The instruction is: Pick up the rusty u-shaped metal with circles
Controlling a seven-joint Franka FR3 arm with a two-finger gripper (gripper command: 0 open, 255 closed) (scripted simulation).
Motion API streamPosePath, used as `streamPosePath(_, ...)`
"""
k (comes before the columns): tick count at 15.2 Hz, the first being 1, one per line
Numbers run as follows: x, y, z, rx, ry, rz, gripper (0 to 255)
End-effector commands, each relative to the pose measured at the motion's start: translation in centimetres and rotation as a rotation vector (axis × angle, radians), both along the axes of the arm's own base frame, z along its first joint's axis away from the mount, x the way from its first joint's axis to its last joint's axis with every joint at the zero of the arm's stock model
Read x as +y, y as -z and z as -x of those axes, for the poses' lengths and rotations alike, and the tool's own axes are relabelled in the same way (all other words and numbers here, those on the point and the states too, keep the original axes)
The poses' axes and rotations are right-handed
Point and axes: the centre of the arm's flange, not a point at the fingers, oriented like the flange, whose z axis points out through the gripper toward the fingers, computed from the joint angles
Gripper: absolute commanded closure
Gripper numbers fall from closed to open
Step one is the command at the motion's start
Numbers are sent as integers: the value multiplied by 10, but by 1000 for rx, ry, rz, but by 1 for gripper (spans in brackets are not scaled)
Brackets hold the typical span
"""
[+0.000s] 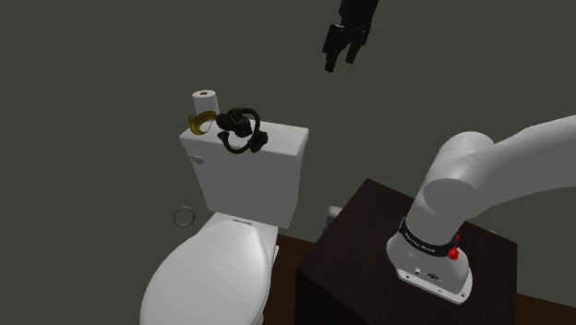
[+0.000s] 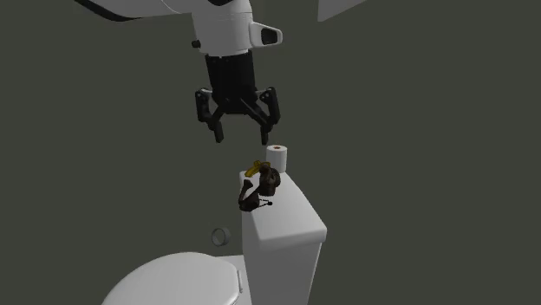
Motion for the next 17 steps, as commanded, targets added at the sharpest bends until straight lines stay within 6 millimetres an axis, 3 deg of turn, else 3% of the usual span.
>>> streamPosePath(1,0,0,0,0,0,0,0)
streamPosePath(17,28,91,-205,100,-24,144,0)
